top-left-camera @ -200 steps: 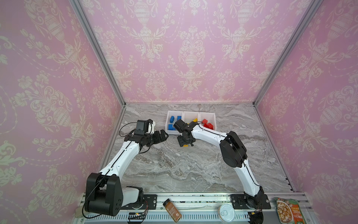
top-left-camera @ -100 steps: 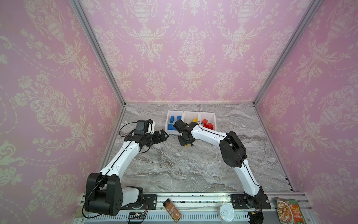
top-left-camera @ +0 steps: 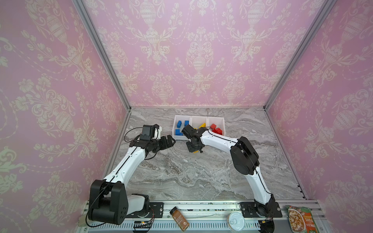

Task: Sort the legos into containers by color
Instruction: Pick up the lego from the center of the table, then place the lego in the container.

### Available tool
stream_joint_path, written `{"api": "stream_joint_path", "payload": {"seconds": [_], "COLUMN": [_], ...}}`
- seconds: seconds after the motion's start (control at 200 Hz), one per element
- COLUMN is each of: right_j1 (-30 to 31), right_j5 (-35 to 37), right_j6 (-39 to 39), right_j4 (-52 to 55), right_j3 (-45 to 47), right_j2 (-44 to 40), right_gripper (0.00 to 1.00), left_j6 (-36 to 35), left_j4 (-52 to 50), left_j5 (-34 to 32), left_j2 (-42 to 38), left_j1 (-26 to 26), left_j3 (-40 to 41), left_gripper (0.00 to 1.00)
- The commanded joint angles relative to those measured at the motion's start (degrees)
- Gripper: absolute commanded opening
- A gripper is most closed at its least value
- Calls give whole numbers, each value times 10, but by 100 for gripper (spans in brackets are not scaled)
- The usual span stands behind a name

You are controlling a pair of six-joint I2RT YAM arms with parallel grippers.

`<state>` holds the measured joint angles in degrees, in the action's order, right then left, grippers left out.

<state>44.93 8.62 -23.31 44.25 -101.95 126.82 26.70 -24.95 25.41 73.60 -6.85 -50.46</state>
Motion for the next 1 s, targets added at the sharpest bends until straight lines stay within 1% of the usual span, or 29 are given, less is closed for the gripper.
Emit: {"api": "stream_joint_path", "payload": {"seconds": [0.0, 0.22, 0.42, 0.54, 0.781, 0.996], "right_j1": [4, 4, -9, -27, -67, -83], "right_j5": [13, 28, 52, 54, 38, 33], "right_j6": [2, 4, 22, 36, 56, 65], "right_j4": [0, 2, 14, 15, 11, 12], "right_j3": [15, 24, -9, -41, -123, -179], "right_j2": [-55, -103, -115, -101, -35, 12], "right_gripper": [32, 33, 33, 33, 33, 33], "left_j6": [0, 1, 2, 2, 2, 3], "left_j4": [-11, -11, -10, -10, -13, -12], "left_j5": [4, 3, 4, 3, -1, -2], "left_j2": [5, 5, 5, 4, 0, -2], "left_j1": [5, 4, 4, 4, 4, 5], "left_j3": [4, 4, 5, 5, 6, 9], "left_gripper": [97, 97, 97, 97, 97, 97]}}
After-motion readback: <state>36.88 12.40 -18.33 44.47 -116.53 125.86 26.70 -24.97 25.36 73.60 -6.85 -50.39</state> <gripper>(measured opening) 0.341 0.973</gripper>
